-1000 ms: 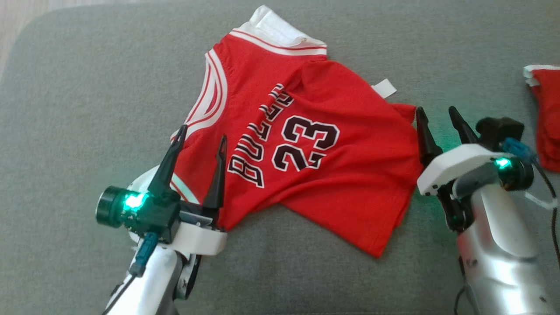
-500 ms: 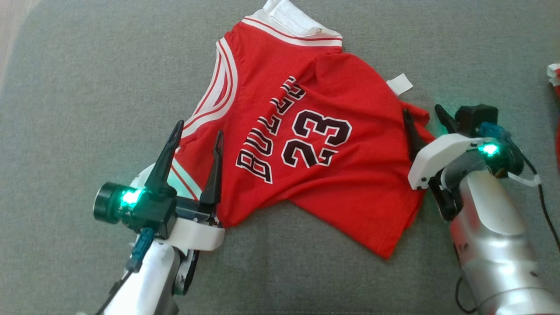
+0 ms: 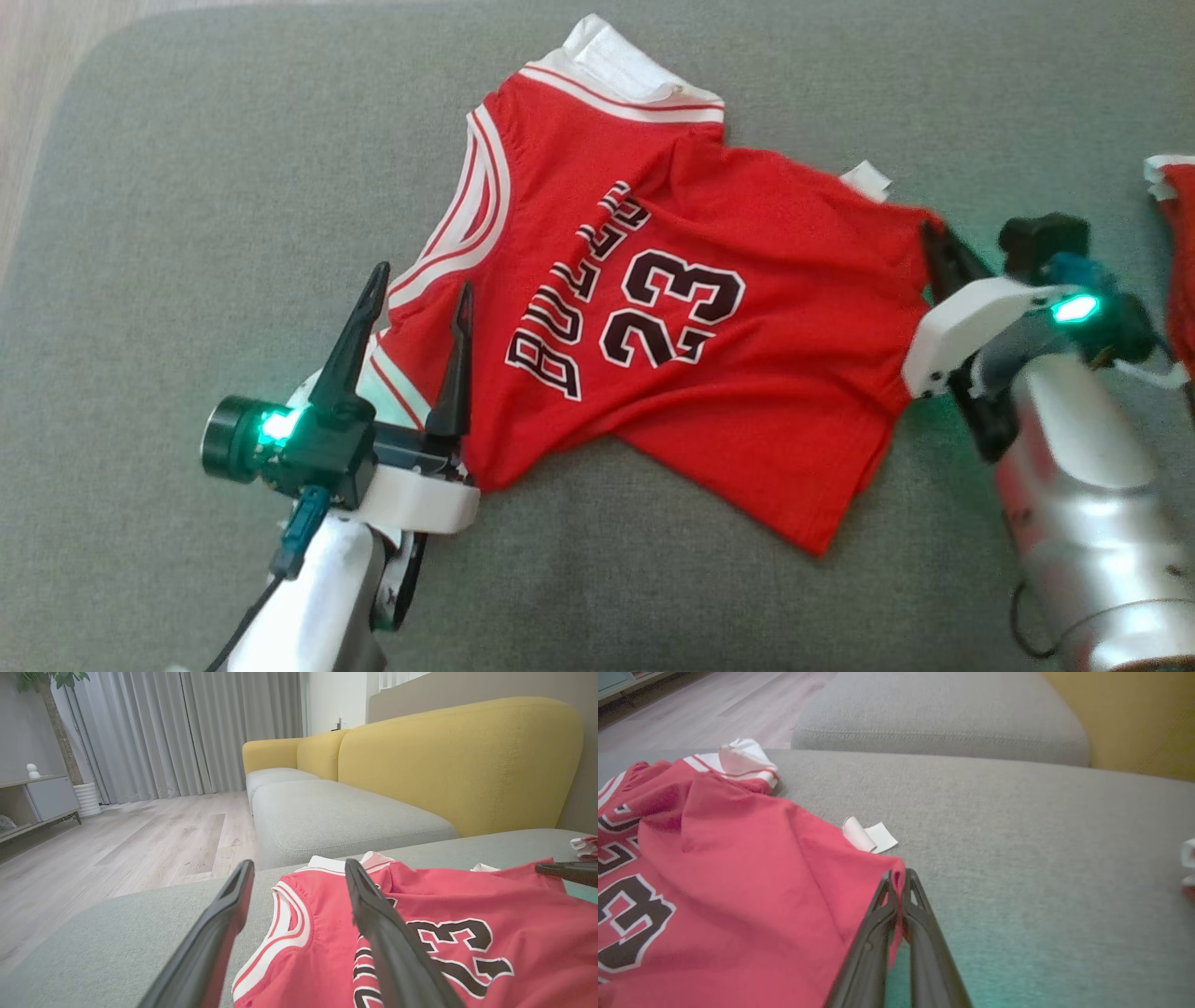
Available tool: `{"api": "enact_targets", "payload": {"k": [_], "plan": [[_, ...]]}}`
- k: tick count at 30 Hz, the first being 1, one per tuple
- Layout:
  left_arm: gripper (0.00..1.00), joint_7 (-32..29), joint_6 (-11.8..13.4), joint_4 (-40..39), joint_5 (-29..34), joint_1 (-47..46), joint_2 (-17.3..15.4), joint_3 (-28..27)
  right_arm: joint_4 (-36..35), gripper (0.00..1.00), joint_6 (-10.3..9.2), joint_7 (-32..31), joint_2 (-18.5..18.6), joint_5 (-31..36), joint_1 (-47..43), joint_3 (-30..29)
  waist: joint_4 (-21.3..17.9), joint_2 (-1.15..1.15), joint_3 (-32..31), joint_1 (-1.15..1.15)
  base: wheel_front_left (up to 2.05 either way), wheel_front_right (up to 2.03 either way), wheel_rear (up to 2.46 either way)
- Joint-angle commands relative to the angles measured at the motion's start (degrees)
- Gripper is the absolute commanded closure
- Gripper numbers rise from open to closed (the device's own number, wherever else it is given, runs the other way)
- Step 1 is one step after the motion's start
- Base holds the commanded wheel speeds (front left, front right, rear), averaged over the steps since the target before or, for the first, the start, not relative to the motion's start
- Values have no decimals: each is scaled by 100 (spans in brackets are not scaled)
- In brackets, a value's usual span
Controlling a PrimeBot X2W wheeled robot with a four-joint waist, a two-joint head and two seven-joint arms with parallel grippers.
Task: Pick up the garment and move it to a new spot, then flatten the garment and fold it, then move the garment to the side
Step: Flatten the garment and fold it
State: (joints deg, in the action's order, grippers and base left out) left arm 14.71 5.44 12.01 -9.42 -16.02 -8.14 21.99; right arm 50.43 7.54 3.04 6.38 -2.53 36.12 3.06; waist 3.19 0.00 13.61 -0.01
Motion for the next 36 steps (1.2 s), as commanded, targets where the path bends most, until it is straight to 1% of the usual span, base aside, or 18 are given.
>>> {"api": "enact_targets", "payload": {"k": [1, 4, 9, 10, 11, 13, 14, 16, 18, 22, 23, 24, 26, 29, 32, 36], "plan": [[0, 29, -37, -188, 79, -89, -2, -283, -289, 100, -5, 12, 124, -21, 311, 129, -25, 0, -63, 1, 0, 0, 0], [0, 29, -63, -214, 103, -73, 56, -303, -504, 100, -5, -148, 415, 13, 507, 141, 4, 0, -70, 1, 0, 0, 0], [0, 29, -136, -289, 135, -135, 169, -311, -798, 100, -5, -610, 1137, 196, 1062, 176, 225, 0, 96, 1, 0, 0, 0], [0, 29, -136, -289, 135, -135, 169, -311, -798, 100, -5, -610, 1137, 196, 1062, 176, 225, 0, 96, 1, 0, 0, 0], [0, 29, -175, -309, 148, -176, 212, -310, -832, 100, -5, -785, 1437, 301, 1340, 184, 348, 0, 191, 1, 0, 0, 0], [0, 29, -209, -316, 156, -218, 256, -312, -812, 100, -5, -888, 1717, 455, 1624, 200, 474, 0, 280, 1, 0, 0, 0], [0, 29, -209, -316, 156, -218, 256, -312, -812, 100, -5, -888, 1717, 455, 1624, 200, 474, 0, 280, 1, 0, 0, 0], [0, 29, -240, -317, 161, -258, 296, -318, -706, 100, -5, -942, 1983, 708, 1898, 251, 598, 0, 366, 1, 0, 0, 0], [0, 29, -270, -314, 165, -298, 334, -323, -583, 100, -5, -969, 2137, 919, 2142, 217, 725, 0, 435, 1, 0, 0, 0], [0, 29, -308, -322, 175, -346, 391, -358, -293, 100, -5, -924, 2230, 1253, 2599, 176, 904, 0, 574, 1, 0, 0, 0], [0, 29, -320, -325, 180, -356, 400, -370, -225, 84, -5, -880, 2227, 1331, 2694, 178, 931, 0, 600, 1, 0, 0, 0], [0, 29, -329, -324, 185, -361, 409, -384, -161, 0, -5, -831, 2214, 1413, 2768, 174, 949, 0, 612, 1, 0, 0, 0], [0, 29, -346, -313, 196, -360, 422, -419, -40, 0, -5, -748, 2143, 1516, 2866, 108, 958, 0, 607, 1, 0, 0, 0], [0, 29, -344, -280, 220, -319, 433, -502, 109, 0, -5, -458, 1944, 1549, 2844, -38, 882, 0, 514, 1, 0, 0, 0], [0, 29, -356, -267, 262, -275, 433, -586, 213, 0, -5, -96, 1666, 1483, 2647, -143, 724, 0, 361, 1, 0, 0, 0], [0, 29, -367, -259, 317, -167, 406, -696, 266, 0, -5, 499, 1259, 1345, 2292, -18, 426, 0, 106, 1, 0, 0, 0]]}}
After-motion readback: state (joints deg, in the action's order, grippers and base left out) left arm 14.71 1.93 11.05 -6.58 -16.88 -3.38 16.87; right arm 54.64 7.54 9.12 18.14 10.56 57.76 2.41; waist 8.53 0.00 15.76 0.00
